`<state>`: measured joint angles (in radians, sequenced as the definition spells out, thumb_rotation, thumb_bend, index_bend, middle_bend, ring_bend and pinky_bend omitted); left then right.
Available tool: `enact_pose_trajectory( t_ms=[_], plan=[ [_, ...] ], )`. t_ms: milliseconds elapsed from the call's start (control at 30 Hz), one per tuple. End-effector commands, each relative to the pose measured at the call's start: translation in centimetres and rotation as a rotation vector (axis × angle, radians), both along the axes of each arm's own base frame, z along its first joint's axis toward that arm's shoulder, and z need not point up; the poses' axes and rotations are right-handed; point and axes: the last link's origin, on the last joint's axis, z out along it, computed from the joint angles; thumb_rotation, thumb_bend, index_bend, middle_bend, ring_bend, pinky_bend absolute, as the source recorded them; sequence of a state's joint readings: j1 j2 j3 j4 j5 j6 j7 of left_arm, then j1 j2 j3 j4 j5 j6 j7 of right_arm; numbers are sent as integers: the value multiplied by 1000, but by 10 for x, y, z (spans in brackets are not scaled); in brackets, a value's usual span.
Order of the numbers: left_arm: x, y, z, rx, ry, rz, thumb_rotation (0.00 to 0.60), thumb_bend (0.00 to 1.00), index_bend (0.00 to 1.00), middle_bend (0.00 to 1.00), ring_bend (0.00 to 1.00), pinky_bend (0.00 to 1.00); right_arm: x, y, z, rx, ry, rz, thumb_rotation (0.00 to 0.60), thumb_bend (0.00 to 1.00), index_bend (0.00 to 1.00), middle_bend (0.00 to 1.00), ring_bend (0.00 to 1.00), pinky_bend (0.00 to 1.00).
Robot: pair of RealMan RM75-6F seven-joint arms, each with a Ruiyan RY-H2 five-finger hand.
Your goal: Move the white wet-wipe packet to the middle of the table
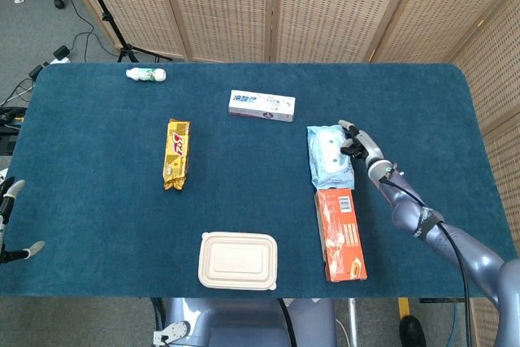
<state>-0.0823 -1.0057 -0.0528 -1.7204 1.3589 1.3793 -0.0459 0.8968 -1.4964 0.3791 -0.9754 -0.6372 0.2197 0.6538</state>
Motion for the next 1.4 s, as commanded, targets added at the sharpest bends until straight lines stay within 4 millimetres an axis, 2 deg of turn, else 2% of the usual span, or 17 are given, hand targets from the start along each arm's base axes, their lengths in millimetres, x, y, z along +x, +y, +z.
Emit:
enact_pose_trajectory(
  t_ms=[33,233,367,567,767,933,1033,1200,1267,1400],
  plan=[
    [0,1,0,-2,0,1,600,0,0,0,0,0,14,0,-10,13,-4,21,600,1000,0,0,0,130],
    [-2,2,1,1,-4,6,600,0,0,0,0,0,36,-2,-22,16,-2,48,600,1000,0,0,0,130],
    [-3,3,3,5,-10,12,600,0,0,0,0,0,47,-5,-21,-11,-9,64,600,1000,2,0,0,131],
    [-4,1,5,9,-14,15,600,0,0,0,0,0,54,-7,-2,-74,43,133,600,1000,2,0,0,130],
    [-3,0,4,4,-10,9,600,0,0,0,0,0,53,3,28,-120,98,215,600,1000,2,0,0,131],
    [-1,-1,3,0,-8,2,600,0,0,0,0,0,44,24,55,-123,227,338,600,1000,52,8,0,131],
    [0,-1,2,-4,-6,-4,600,0,0,0,0,0,32,39,72,-122,345,418,600,1000,58,11,0,131],
    [1,-2,1,-9,-4,-13,600,0,0,0,0,0,8,62,88,-104,493,490,600,1000,60,13,0,131],
    [2,-3,1,-9,-5,-16,600,0,0,0,0,0,-3,71,93,-75,546,505,600,1000,84,29,0,131],
    [2,-4,1,-10,-5,-21,600,0,0,0,0,0,-24,82,105,-16,678,545,600,1000,200,126,0,131]
  ],
)
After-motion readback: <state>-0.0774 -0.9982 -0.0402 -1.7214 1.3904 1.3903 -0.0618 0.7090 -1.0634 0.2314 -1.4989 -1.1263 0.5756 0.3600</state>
